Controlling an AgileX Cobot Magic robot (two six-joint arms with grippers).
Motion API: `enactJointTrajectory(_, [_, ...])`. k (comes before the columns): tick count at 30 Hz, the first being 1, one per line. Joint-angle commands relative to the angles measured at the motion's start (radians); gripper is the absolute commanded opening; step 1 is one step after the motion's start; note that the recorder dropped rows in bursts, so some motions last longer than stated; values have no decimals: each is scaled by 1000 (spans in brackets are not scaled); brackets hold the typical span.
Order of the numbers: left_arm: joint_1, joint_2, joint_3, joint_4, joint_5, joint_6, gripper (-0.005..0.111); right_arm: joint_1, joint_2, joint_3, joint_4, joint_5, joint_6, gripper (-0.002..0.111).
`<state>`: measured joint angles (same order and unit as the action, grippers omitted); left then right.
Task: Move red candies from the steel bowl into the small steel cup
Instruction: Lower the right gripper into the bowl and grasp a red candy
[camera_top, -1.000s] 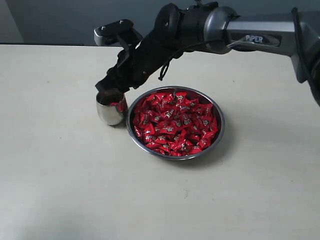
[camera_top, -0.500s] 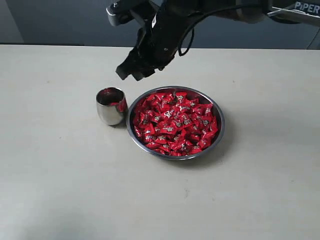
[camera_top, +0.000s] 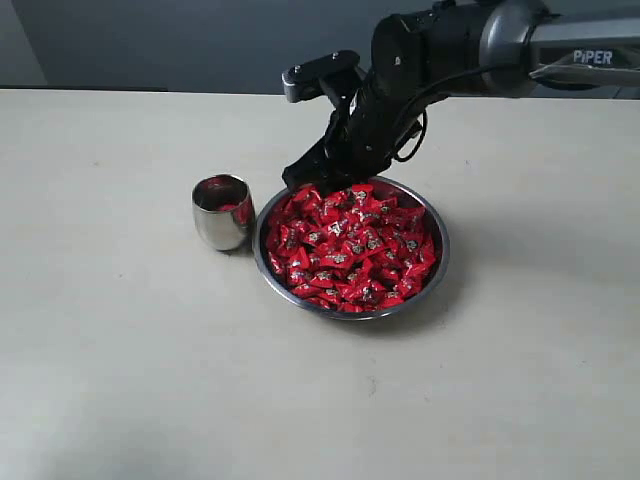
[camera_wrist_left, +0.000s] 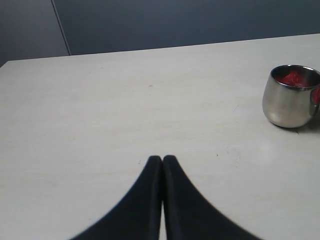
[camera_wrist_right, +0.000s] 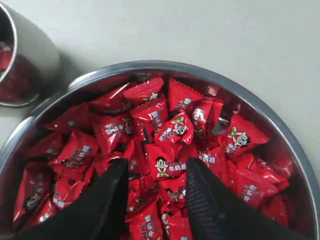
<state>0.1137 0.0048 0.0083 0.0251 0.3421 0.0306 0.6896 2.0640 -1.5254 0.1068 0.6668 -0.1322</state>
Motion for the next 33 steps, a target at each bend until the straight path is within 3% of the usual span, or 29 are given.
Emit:
enactJointTrajectory(1, [-5, -5, -8, 2, -5, -1, 0, -4, 32, 6, 6, -59, 8, 38])
enactJointTrajectory(20, [-5, -5, -8, 2, -5, -1, 0, -50, 115, 6, 168, -154, -8, 38])
enactJointTrajectory(33, [-5, -5, -8, 2, -5, -1, 0, -50, 138, 6, 172, -165, -10, 38])
